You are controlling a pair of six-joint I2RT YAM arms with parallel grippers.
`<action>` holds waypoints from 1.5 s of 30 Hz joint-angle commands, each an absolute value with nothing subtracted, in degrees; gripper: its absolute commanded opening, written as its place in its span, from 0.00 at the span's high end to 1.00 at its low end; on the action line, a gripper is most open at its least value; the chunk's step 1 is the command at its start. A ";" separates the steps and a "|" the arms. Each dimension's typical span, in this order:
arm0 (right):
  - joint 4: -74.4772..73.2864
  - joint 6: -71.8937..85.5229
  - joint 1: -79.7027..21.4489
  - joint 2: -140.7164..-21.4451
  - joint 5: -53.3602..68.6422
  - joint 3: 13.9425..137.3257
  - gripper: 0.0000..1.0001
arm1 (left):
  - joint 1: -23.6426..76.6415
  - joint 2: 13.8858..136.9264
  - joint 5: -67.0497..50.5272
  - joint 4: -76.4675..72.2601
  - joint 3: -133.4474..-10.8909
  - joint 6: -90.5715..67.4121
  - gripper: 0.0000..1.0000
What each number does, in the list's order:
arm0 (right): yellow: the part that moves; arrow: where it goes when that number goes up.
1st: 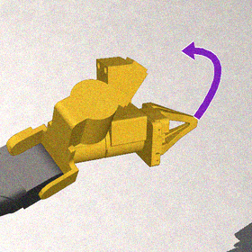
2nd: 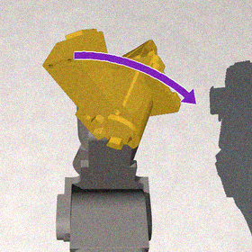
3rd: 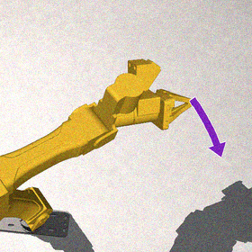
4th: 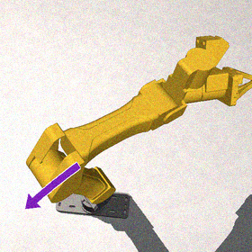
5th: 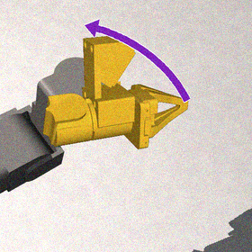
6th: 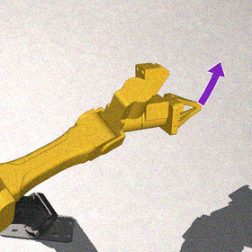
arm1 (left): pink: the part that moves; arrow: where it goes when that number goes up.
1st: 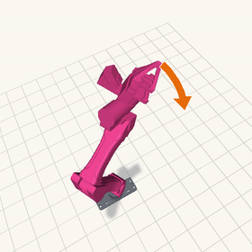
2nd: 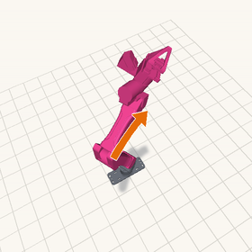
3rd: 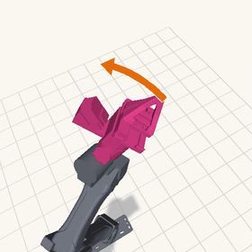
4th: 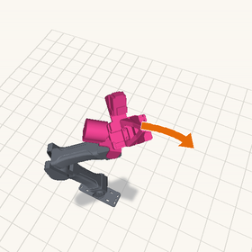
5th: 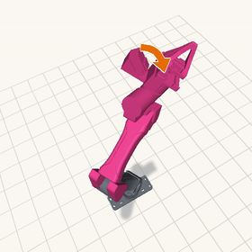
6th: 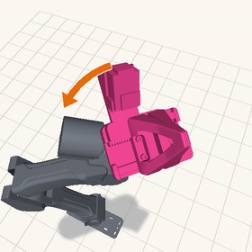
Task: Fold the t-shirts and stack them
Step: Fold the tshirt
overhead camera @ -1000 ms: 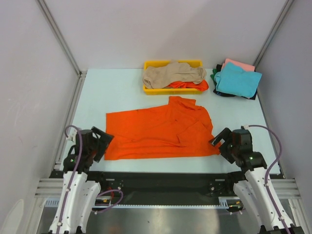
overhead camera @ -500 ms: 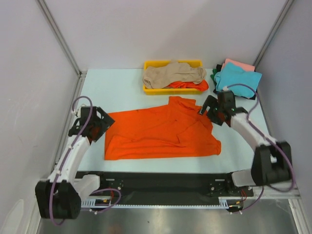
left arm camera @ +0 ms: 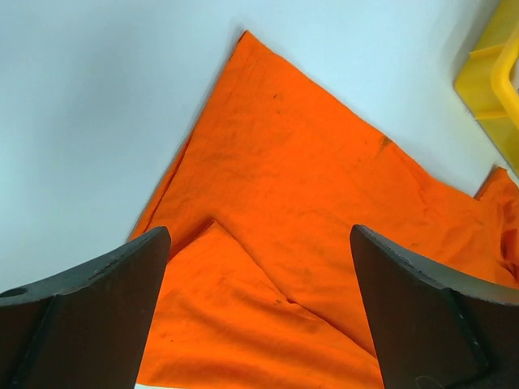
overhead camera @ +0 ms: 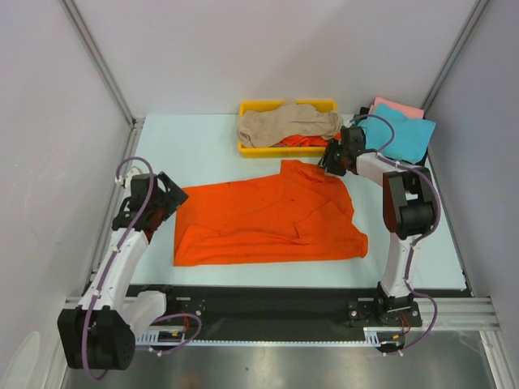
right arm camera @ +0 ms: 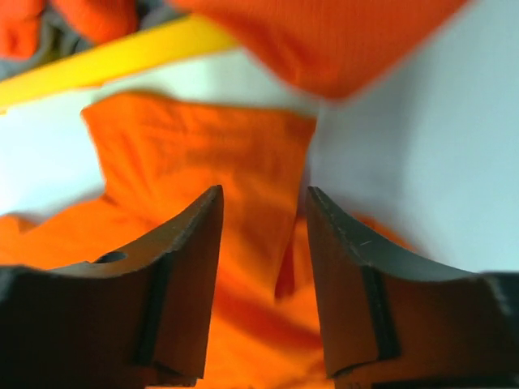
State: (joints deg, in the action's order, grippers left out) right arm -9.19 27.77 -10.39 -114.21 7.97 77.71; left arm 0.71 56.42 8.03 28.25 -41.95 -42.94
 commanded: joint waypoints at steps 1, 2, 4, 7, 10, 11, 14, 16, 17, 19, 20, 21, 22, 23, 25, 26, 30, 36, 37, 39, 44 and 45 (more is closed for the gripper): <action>-5.71 26.98 -10.63 -119.25 8.70 83.05 0.52 | 0.26 54.06 9.49 27.60 -39.99 -40.96 0.02; -6.06 27.07 -10.90 -120.14 8.53 84.45 0.53 | 0.26 52.92 10.01 27.68 -39.47 -40.96 0.02; -6.15 26.90 -11.42 -121.63 7.30 84.81 0.53 | 0.26 51.69 11.07 28.12 -38.33 -40.96 0.02; -5.27 26.37 -11.60 -122.52 5.72 84.55 0.54 | 0.26 50.28 12.65 27.86 -37.10 -41.22 0.01; -5.19 25.67 -11.51 -122.96 4.05 84.46 0.54 | 0.26 50.80 12.57 27.16 -36.65 -41.48 0.01; -5.01 25.49 -11.60 -122.96 3.78 84.46 0.55 | 0.26 51.15 12.48 26.98 -36.56 -41.48 0.01; -4.83 25.40 -11.60 -123.31 4.13 84.29 0.71 | 0.26 52.90 12.04 25.49 -36.47 -42.01 0.01; -3.70 25.58 -11.95 -123.31 4.92 83.24 0.85 | 0.26 55.10 12.13 23.91 -37.17 -42.27 0.01; -3.43 25.58 -12.21 -123.14 4.83 82.97 1.00 | 0.26 56.24 12.65 22.34 -37.53 -42.28 0.02; -2.64 25.66 -12.48 -122.96 5.62 82.88 1.00 | -1.83 61.05 14.41 20.31 -39.10 -42.62 0.03; -2.20 26.45 -12.92 -122.87 6.32 83.14 1.00 | -2.72 63.52 14.24 19.87 -40.07 -42.97 0.03; -2.11 26.63 -13.18 -122.26 7.37 83.49 1.00 | -4.73 65.81 13.80 19.43 -42.51 -43.41 0.04; -2.63 26.72 -13.71 -121.56 7.38 84.19 1.00 | -5.62 71.49 13.10 19.16 -43.93 -43.68 0.04; -2.81 26.28 -15.02 -120.77 7.03 84.46 1.00 | -6.32 74.07 12.49 18.81 -45.42 -43.68 0.07; -3.08 25.58 -16.34 -117.61 5.54 84.55 1.00 | -7.47 79.25 11.87 18.90 -49.91 -43.33 0.10; -3.08 25.23 -16.78 -116.55 5.10 84.46 1.00 | -7.56 83.54 11.78 19.33 -51.40 -43.33 0.12; -3.51 24.96 -18.63 -111.89 5.10 83.76 1.00 | -7.38 91.04 10.11 17.50 -56.59 -42.72 0.20; -2.20 25.14 -19.34 -104.51 6.50 79.46 1.00 | -7.38 97.47 7.74 15.74 -58.28 -42.10 0.26; -1.68 25.31 -19.25 -103.72 6.68 78.84 1.00 | -7.38 97.64 7.47 14.78 -57.84 -42.01 0.27; -1.41 25.49 -19.16 -101.69 7.12 78.23 1.00 | -7.12 99.22 6.16 12.31 -57.74 -41.57 0.31; -2.28 24.35 -19.07 -99.32 7.56 77.52 1.00 | -6.16 103.00 5.89 12.39 -60.12 -41.13 0.38; -2.46 24.35 -18.81 -99.06 7.73 77.43 1.00 | -5.98 103.18 5.80 12.04 -60.38 -41.13 0.39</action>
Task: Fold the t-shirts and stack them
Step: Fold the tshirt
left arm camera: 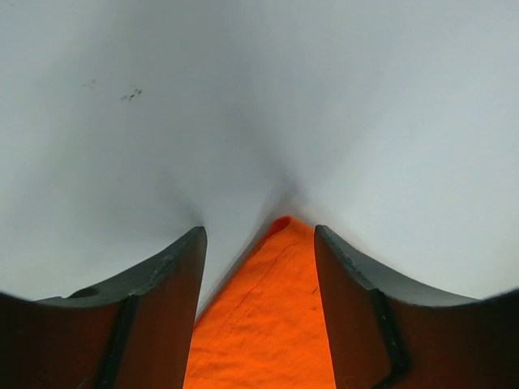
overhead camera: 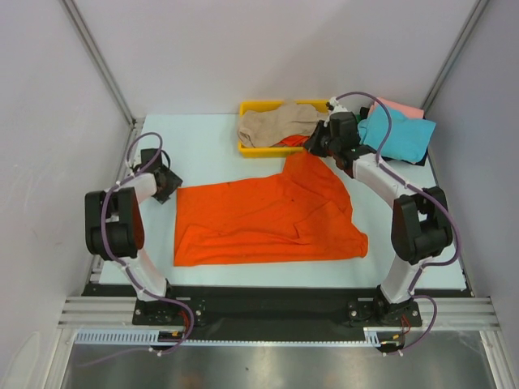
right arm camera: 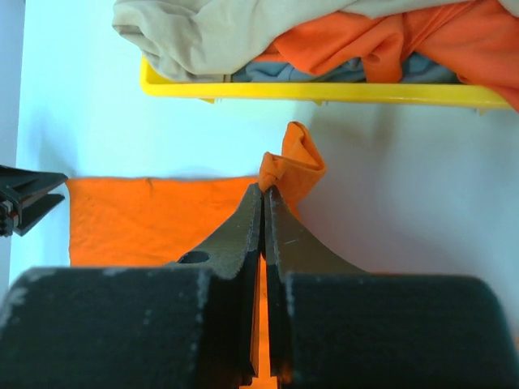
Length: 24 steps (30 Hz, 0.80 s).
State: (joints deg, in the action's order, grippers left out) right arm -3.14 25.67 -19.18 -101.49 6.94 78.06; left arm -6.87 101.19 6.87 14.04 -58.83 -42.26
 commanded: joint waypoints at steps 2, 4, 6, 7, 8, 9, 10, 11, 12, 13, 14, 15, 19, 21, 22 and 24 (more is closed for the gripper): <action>-2.37 24.43 -18.20 -98.70 8.00 76.82 1.00 | -5.45 104.15 5.63 11.60 -60.56 -41.22 0.40; -1.93 24.61 -17.84 -98.35 8.52 76.29 1.00 | -4.84 104.94 5.62 11.43 -61.00 -40.96 0.42; -1.85 24.61 -17.40 -98.52 8.79 75.94 1.00 | -3.61 105.38 6.24 11.43 -61.35 -40.70 0.46; -2.02 24.70 -17.40 -98.61 8.79 75.85 1.00 | -3.34 105.55 6.76 11.43 -61.35 -40.61 0.49; -1.93 24.70 -17.14 -98.70 8.88 75.50 1.00 | -2.56 105.56 7.20 11.86 -61.43 -40.52 0.51; -1.76 24.87 -16.70 -98.61 9.05 75.24 1.00 | -2.20 105.38 8.08 12.30 -61.70 -40.43 0.52; -1.58 24.87 -16.44 -98.70 9.14 75.06 1.00 | -2.02 105.03 8.69 12.48 -61.53 -40.34 0.52; -1.32 25.13 -16.00 -98.70 9.40 74.45 1.00 | -1.59 104.51 9.66 12.48 -61.35 -40.25 0.54; -1.14 25.31 -15.65 -98.70 9.67 74.18 1.00 | -1.58 104.41 10.02 12.48 -61.26 -40.25 0.55; -0.97 25.49 -15.47 -98.70 9.75 73.92 1.00 | -1.58 104.41 10.19 12.48 -61.17 -40.34 0.58; -0.88 25.66 -15.29 -98.61 10.02 73.74 1.00 | -1.58 104.41 10.28 12.83 -61.08 -40.34 0.63; -0.62 25.66 -15.03 -98.53 10.11 73.22 1.00 | -1.50 104.59 10.37 12.92 -61.35 -40.34 0.64; -0.53 25.75 -14.42 -98.35 10.46 72.25 1.00 | -1.58 104.76 10.55 12.83 -61.35 -40.34 0.81; -0.62 25.75 -14.24 -98.17 10.55 71.98 1.00 | -1.50 104.85 10.55 12.92 -61.61 -40.34 0.94; -0.62 25.66 -14.33 -98.17 10.55 71.72 1.00 | -1.49 105.11 10.55 13.09 -61.70 -40.34 1.00; -0.79 25.14 -14.06 -98.00 10.63 71.81 1.00 | -1.67 105.21 10.20 13.27 -62.31 -40.34 1.00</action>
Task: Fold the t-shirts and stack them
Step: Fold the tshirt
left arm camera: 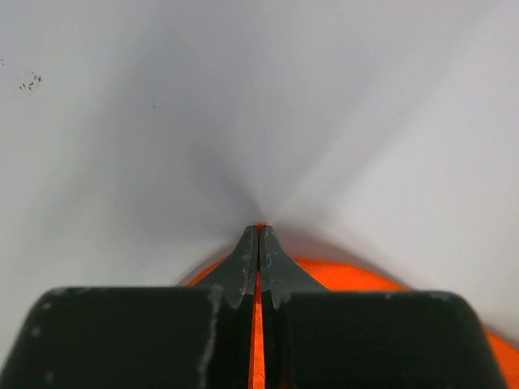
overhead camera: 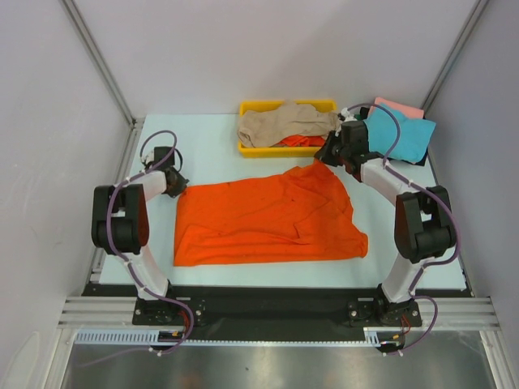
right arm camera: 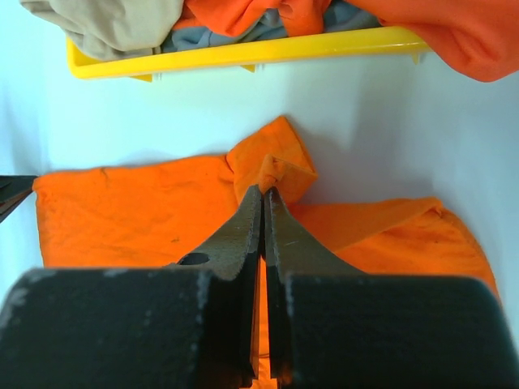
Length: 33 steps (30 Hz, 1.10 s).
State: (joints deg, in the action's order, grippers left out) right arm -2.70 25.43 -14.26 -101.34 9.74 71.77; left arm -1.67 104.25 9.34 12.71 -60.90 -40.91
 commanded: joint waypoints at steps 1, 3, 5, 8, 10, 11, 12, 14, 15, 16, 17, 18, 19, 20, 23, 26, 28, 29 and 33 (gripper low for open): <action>-0.97 24.96 -13.89 -97.91 10.81 71.89 1.00 | -1.58 105.38 10.02 14.23 -62.75 -40.34 1.00; -0.62 23.82 -12.75 -96.86 12.30 70.93 1.00 | -1.58 104.86 10.19 16.08 -63.98 -40.25 1.00; 1.65 23.20 -10.91 -95.19 13.97 67.53 1.00 | -1.67 102.49 11.25 17.58 -63.81 -40.52 1.00; 5.52 23.64 -8.62 -91.24 14.67 61.03 1.00 | -2.02 98.89 12.92 19.16 -62.15 -40.60 0.99; 6.50 24.26 -7.83 -88.87 14.76 58.29 1.00 | -2.28 97.30 13.27 18.90 -60.91 -40.34 1.00; 7.11 24.17 -7.56 -88.42 15.03 56.36 1.00 | -2.29 96.08 13.62 18.81 -59.60 -40.34 1.00; 7.21 24.17 -7.30 -87.98 14.94 55.55 1.00 | -2.29 95.46 13.80 18.72 -58.98 -40.34 1.00; 7.21 23.82 -7.21 -87.28 14.94 54.50 1.00 | -2.37 94.49 14.41 18.55 -56.88 -40.78 1.00; 7.03 23.73 -7.21 -87.10 14.68 53.36 1.00 | -2.37 93.44 14.33 18.20 -56.08 -40.87 1.00; 7.03 23.73 -7.03 -86.75 14.68 52.91 1.00 | -2.46 92.91 14.33 17.58 -55.38 -40.96 1.00; 7.12 23.56 -6.94 -85.96 14.59 52.21 1.00 | -2.46 92.47 14.41 17.32 -54.15 -41.13 1.00; 7.21 23.64 -6.86 -85.44 14.42 51.69 1.00 | -2.63 91.85 14.33 17.05 -53.53 -41.13 1.00; 7.21 23.56 -6.51 -84.82 14.33 50.72 1.00 | -2.64 91.06 14.33 16.79 -53.09 -41.13 1.00; 7.12 23.47 -6.42 -83.60 14.24 50.36 1.00 | -2.64 90.53 14.41 16.79 -52.74 -41.22 1.00; 5.98 22.94 -6.06 -80.79 13.19 49.05 1.00 | -2.55 88.95 14.59 16.52 -51.16 -41.22 1.00; 5.54 23.03 -5.63 -78.58 12.22 47.29 1.00 | -2.55 87.28 15.03 16.70 -50.36 -41.31 1.00; 5.36 23.47 -5.54 -76.73 11.87 46.41 1.00 | -2.55 86.40 15.55 16.87 -49.75 -41.40 1.00; 5.19 23.64 -5.45 -76.38 11.69 45.36 1.00 | -2.64 85.44 15.73 17.05 -49.31 -41.31 1.00; 4.39 24.26 -5.54 -74.36 10.11 42.81 1.00 | -2.55 82.62 16.61 17.58 -47.73 -41.31 1.00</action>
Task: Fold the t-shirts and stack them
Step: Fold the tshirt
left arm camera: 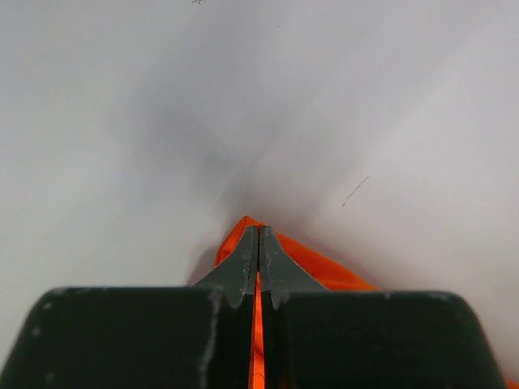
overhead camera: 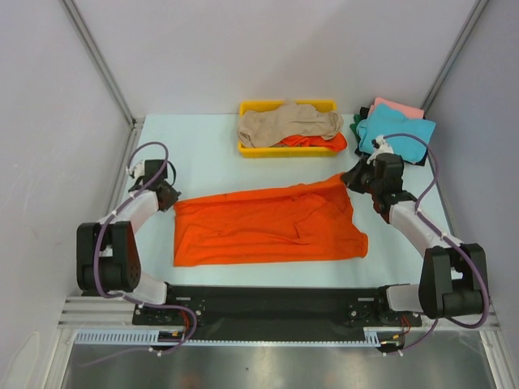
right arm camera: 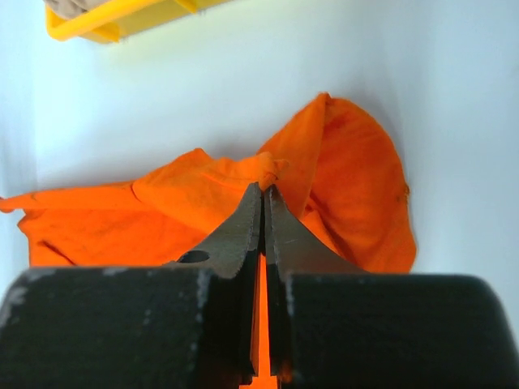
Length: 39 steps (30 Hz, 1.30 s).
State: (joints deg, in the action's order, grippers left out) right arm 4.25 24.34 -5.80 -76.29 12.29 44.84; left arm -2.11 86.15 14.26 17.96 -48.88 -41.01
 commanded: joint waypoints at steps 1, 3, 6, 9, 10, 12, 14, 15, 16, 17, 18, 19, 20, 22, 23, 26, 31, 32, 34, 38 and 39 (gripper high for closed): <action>4.39 24.34 -5.54 -73.57 9.67 42.28 1.00 | -2.64 82.01 16.87 17.75 -47.46 -41.31 1.00; 4.66 24.78 -5.54 -72.95 9.32 40.53 1.00 | -2.55 80.25 17.05 17.75 -46.32 -41.31 0.99; 4.48 25.05 -5.54 -71.63 8.35 38.85 1.00 | -2.46 78.50 16.70 17.84 -44.74 -41.57 1.00; 3.96 25.57 -5.54 -70.32 6.86 37.54 1.00 | -2.11 76.74 16.70 17.49 -42.98 -41.84 1.00; 3.61 26.10 -5.54 -69.88 5.81 37.09 1.00 | -2.11 76.38 16.53 17.40 -42.54 -42.01 0.99; 3.25 26.63 -5.54 -68.47 4.67 36.39 1.00 | -2.02 75.59 16.00 17.32 -41.23 -42.19 0.99; 2.38 28.29 -5.54 -66.46 2.47 34.64 1.00 | -1.58 74.19 16.00 17.49 -39.65 -42.45 0.99; 2.37 29.08 -5.54 -65.40 1.76 33.85 1.00 | -1.58 73.57 16.00 17.23 -38.94 -42.54 1.00; 2.20 29.87 -5.54 -64.43 0.37 31.66 1.00 | -1.50 72.26 16.00 17.05 -38.15 -42.71 1.00; 1.94 32.32 -5.45 -63.55 0.00 30.42 1.00 | -1.49 71.55 16.08 17.14 -36.75 -42.98 0.99; 1.93 33.56 -5.62 -61.20 -1.91 29.19 1.00 | -1.49 70.76 16.17 16.88 -35.78 -43.24 0.94; 1.93 34.62 -5.54 -60.30 -3.41 26.40 1.00 | -1.58 69.01 16.52 16.96 -34.29 -44.03 0.91; 1.93 36.80 -5.54 -59.07 -4.38 25.32 0.94 | -1.50 68.04 16.87 16.96 -33.32 -44.56 0.83; 1.32 38.40 -5.45 -56.79 -6.58 23.47 0.48 | -1.49 64.62 17.22 16.35 -30.95 -45.96 0.26; 1.41 38.67 -5.45 -56.34 -6.77 22.51 0.14 | -1.58 63.56 17.57 16.26 -30.33 -46.49 0.14; 0.26 39.29 -5.45 -55.63 -8.17 22.85 0.00 | -1.49 60.48 18.19 16.70 -29.97 -47.46 0.01; -2.37 38.50 -5.45 -56.86 -7.74 24.17 0.00 | -1.50 59.59 18.11 17.49 -29.80 -47.20 0.04; -2.46 38.67 -5.45 -57.30 -7.39 24.17 0.00 | -1.49 59.68 17.84 17.84 -29.71 -47.11 0.04; -2.38 39.20 -5.36 -59.14 -6.16 24.17 0.00 | -1.58 59.94 16.53 17.67 -29.01 -46.85 0.06; -0.62 39.11 -5.45 -63.80 -3.70 23.91 0.00 | -1.32 58.71 13.80 16.09 -26.28 -46.41 0.08; 1.39 38.85 -5.54 -65.03 -2.73 23.99 0.00 | -1.23 58.54 13.62 15.91 -25.76 -46.06 0.09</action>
